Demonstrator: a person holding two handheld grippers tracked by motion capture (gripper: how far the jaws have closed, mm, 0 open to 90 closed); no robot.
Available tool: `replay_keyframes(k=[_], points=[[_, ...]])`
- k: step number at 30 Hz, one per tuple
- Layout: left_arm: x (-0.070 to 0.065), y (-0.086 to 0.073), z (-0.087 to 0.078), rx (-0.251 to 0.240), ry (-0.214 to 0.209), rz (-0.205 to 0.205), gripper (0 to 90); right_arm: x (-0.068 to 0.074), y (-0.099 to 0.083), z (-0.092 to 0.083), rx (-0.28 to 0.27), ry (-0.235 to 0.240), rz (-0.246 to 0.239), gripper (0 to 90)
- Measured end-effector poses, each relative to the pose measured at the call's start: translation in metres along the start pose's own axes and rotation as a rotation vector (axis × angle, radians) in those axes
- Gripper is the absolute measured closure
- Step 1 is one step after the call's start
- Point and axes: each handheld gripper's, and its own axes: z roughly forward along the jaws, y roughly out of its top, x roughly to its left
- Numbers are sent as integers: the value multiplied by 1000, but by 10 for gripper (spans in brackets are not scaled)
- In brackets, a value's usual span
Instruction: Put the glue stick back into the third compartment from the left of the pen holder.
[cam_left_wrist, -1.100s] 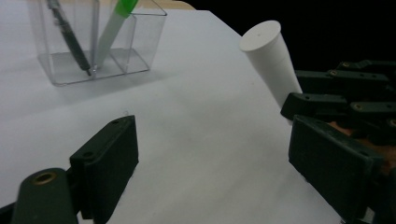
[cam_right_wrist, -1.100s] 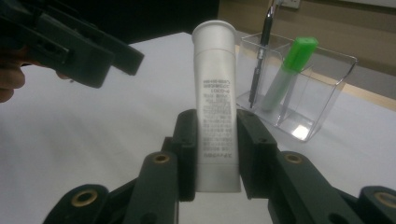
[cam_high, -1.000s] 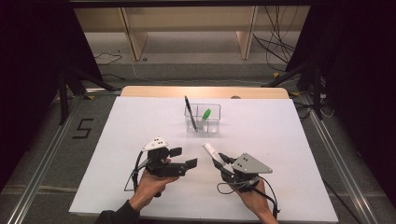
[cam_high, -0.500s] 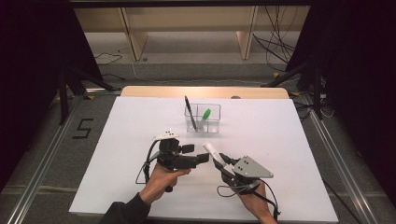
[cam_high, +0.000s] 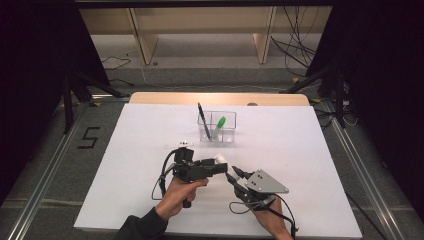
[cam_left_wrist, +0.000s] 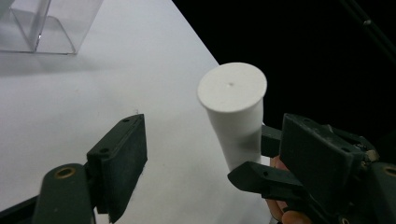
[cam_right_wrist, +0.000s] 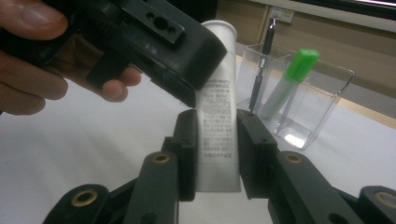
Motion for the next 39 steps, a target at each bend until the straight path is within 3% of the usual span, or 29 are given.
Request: replay_keyframes(k=[2, 15, 30, 34, 39], points=[[0, -1, 1, 1, -18, -10, 241, 1, -1, 1, 3, 0, -4, 715], [-2, -5, 2, -19, -38, -62, 400, 6, -2, 3, 3, 15, -8, 715], [4, -7, 2, -22, -71, -80, 624, 8, -3, 4, 4, 20, -7, 715], [8, -7, 2, -23, -100, -105, 651, 8, -3, 4, 2, 19, -4, 715], [7, -7, 2, -25, -108, -91, 662, 9, -4, 4, 4, 11, -16, 713]])
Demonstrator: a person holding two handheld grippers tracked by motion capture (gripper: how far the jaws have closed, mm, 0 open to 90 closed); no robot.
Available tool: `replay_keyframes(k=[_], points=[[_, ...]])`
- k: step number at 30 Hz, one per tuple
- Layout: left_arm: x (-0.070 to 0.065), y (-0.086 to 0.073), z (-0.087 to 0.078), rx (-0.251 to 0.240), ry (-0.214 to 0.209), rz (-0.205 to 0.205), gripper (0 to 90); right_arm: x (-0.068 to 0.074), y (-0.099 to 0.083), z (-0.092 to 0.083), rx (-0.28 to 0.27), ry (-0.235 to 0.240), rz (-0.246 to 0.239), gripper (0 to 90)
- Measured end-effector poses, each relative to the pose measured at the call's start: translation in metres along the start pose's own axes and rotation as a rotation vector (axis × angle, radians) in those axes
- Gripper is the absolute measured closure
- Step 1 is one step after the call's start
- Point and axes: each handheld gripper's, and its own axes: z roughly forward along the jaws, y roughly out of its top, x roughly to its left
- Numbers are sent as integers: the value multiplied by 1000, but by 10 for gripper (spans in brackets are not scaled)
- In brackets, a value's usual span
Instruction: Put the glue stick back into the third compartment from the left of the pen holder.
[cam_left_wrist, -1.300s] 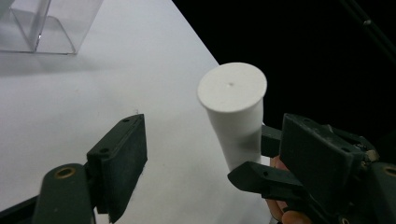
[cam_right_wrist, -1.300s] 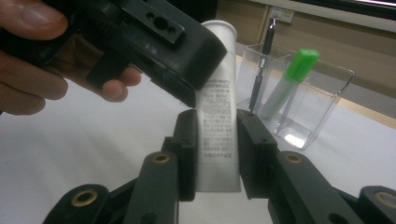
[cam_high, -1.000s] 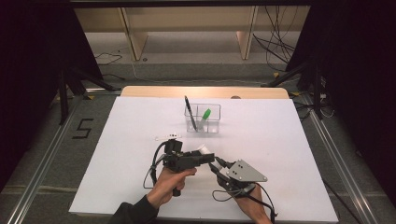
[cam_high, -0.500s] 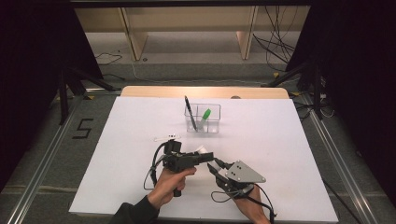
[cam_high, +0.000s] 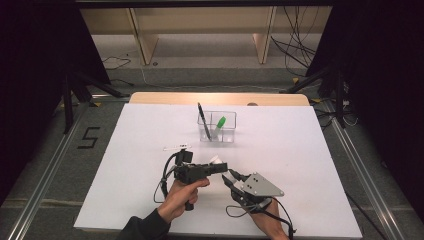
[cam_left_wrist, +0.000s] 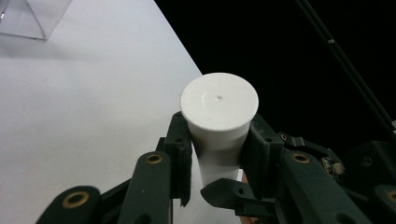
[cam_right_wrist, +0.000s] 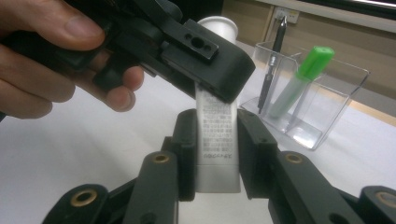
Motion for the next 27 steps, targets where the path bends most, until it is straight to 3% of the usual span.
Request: replay_keyframes(k=[3, 7, 11, 15, 23, 27], points=[[-2, 0, -1, -2, 7, 30, 666, -1, 0, 0, -1, 11, 0, 698], [-2, 1, -3, -20, 15, 66, 668, -6, 1, -2, 14, 6, 17, 585], [-5, 4, -8, -44, 77, 155, 668, -10, 3, -4, 37, 0, 26, 471], [-7, 8, -13, -64, 115, 217, 668, -14, 2, -10, 52, -11, 41, 429], [-10, 16, -16, -77, 154, 275, 668, -25, -8, -18, 110, -31, 113, 333], [-10, 25, -16, -90, 170, 301, 668, -31, -10, -24, 111, -36, 151, 303]])
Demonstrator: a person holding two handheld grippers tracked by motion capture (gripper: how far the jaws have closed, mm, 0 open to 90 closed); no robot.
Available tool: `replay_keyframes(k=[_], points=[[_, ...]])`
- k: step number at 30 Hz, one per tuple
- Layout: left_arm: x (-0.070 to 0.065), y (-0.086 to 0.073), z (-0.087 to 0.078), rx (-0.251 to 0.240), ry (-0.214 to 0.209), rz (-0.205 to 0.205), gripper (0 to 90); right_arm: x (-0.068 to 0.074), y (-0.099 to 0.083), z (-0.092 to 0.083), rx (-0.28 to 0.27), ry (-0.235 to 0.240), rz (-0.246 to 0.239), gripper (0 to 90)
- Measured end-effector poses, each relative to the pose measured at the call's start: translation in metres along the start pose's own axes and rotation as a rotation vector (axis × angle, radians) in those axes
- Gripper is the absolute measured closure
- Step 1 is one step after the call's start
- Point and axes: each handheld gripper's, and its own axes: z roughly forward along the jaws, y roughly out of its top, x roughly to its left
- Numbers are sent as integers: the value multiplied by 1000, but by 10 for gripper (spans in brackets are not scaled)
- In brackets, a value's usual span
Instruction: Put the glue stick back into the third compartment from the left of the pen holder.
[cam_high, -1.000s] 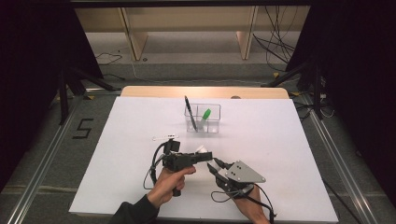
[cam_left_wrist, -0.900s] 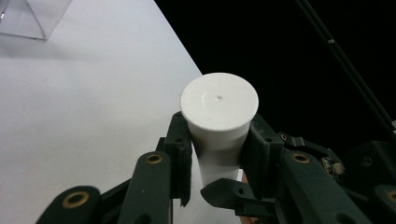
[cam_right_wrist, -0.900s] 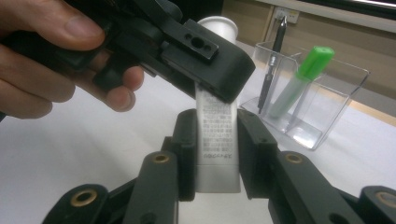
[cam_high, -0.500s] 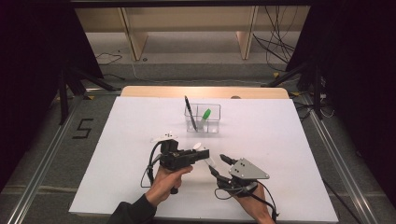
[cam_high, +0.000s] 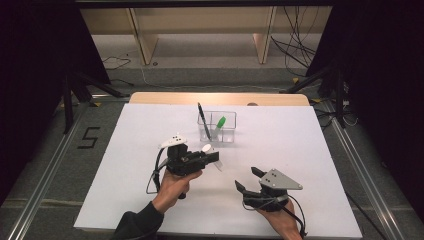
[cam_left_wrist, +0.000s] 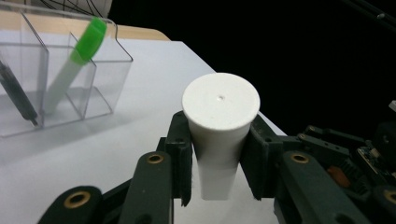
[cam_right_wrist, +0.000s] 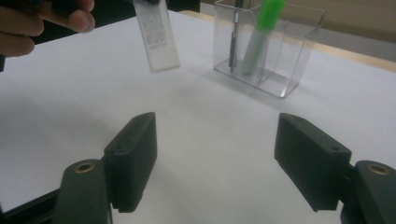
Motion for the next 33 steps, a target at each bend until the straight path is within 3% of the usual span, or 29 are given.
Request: replay_keyframes(k=[7, 17, 33], points=[[4, 24, 7, -16, 33, 44, 668, -9, -7, -8, 10, 27, 72, 251], [4, 58, 35, 1, 85, 126, 668, -9, -12, -11, 25, 33, 84, 238], [14, 98, 77, 28, 148, 152, 667, -9, -18, -15, 32, 49, 105, 234]])
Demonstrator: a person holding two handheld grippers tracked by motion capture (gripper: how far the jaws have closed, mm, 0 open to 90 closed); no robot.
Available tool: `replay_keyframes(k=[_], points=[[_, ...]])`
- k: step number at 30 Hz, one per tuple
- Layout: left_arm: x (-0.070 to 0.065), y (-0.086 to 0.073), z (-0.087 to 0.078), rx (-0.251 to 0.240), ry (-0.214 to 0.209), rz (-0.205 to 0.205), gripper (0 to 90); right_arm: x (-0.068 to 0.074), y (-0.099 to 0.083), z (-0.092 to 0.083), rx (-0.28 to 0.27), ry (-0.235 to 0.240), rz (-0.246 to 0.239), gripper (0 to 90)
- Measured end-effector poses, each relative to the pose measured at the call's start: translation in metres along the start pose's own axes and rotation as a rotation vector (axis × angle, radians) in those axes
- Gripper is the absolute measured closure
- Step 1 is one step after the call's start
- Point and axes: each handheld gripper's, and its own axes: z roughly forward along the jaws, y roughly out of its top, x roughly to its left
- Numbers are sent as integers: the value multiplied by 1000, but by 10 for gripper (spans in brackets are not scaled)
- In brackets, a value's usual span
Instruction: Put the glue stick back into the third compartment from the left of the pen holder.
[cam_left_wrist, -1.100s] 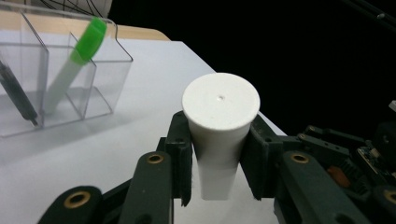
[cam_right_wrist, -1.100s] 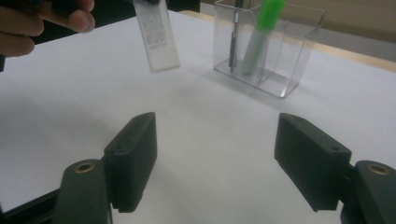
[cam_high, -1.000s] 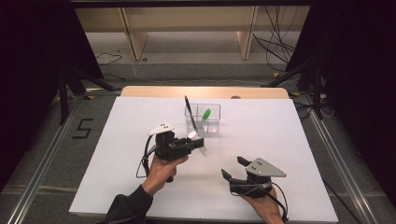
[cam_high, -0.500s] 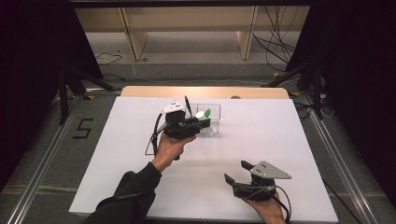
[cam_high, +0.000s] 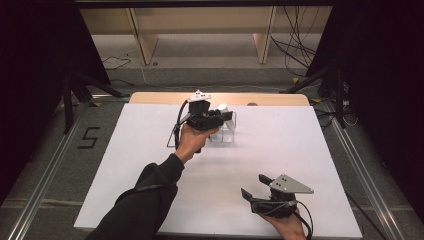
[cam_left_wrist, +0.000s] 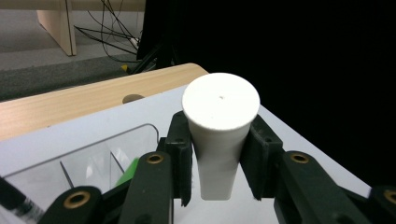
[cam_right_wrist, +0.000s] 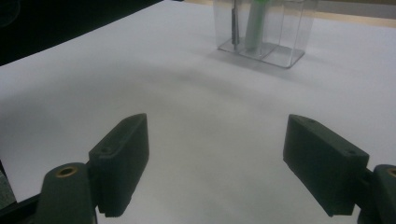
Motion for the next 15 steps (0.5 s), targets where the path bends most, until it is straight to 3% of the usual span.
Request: replay_keyframes(k=[9, 15], points=[[4, 13, 19, 16, 37, 29, 667, 1, -1, 0, -2, 6, 1, 236], [14, 17, 31, 28, 49, 24, 667, 0, -1, 0, -1, 7, 3, 237]])
